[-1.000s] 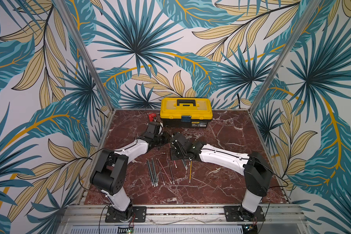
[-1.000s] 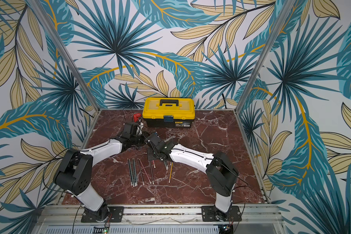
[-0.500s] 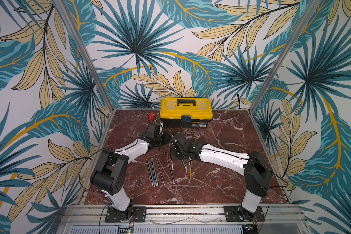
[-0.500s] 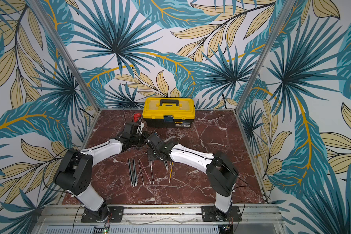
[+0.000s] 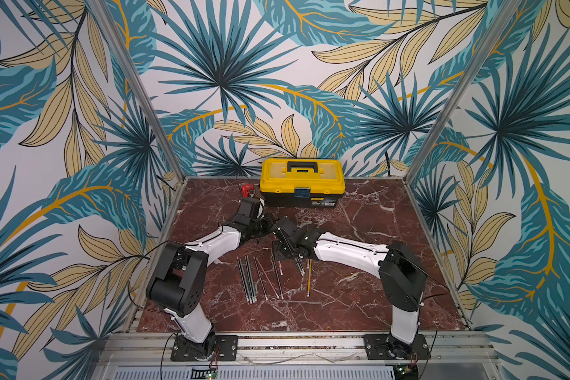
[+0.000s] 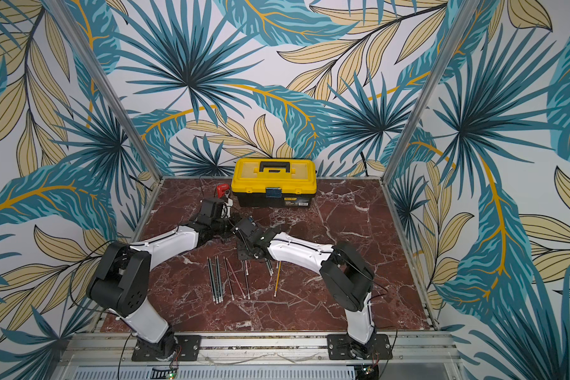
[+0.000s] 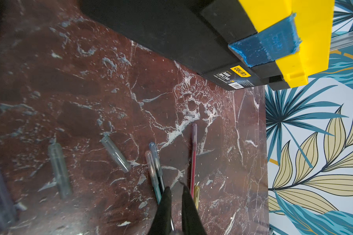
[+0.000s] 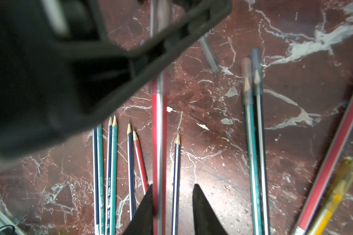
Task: Remove the protective cover of the pencils
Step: Remove the protective sleeve from the pencil, then place the protective sleeve at the center of the board.
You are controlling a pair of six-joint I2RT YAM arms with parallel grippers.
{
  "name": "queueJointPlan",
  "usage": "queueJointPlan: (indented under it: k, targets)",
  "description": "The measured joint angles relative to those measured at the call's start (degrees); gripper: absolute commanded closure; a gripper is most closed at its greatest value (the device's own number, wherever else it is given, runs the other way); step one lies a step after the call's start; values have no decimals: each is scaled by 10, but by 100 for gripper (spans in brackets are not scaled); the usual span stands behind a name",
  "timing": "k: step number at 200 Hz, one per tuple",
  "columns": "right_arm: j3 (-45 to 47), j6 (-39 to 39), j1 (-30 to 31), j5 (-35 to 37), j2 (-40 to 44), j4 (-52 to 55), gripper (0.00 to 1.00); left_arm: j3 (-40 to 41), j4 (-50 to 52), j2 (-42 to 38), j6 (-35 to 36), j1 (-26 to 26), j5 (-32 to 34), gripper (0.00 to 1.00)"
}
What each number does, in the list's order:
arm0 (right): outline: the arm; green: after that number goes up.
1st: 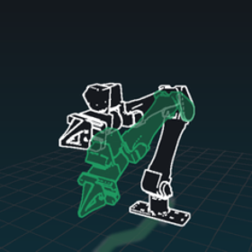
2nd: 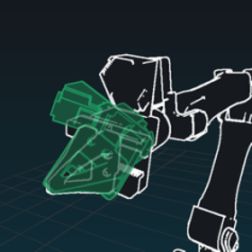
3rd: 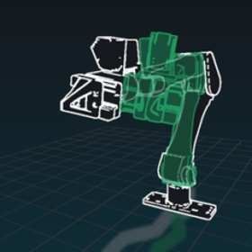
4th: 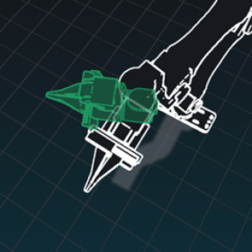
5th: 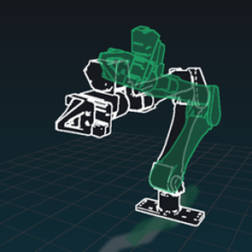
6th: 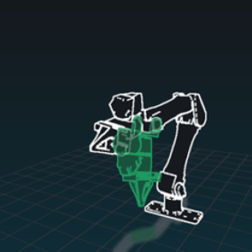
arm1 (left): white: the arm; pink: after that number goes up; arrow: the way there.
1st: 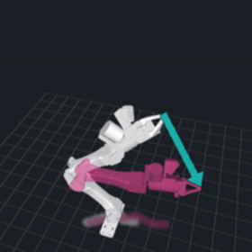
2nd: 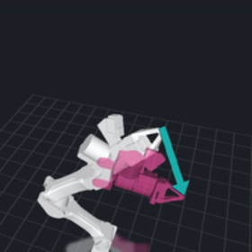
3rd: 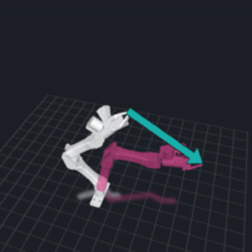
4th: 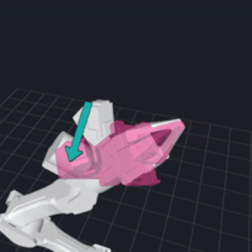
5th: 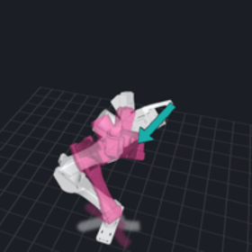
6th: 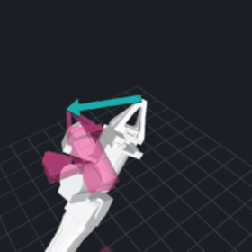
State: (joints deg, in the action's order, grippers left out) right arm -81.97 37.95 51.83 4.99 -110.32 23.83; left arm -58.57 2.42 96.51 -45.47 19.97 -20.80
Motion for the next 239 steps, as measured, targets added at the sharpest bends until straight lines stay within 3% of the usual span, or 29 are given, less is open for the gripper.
queueJointPlan:
  k: [52,111,195,239]
  targets:
    - [11,17,1,-18,-2,-44,100,0,0,4,-14,-16,-17,100]
    - [68,26,6,-59,10,-90,100,0,0,24,-30,-37,-28,100]
    - [152,52,12,-56,65,-91,100,0,0,25,-30,-42,-24,100]
    - [155,56,12,-52,61,-90,100,-23,19,77,-29,-42,-30,100]
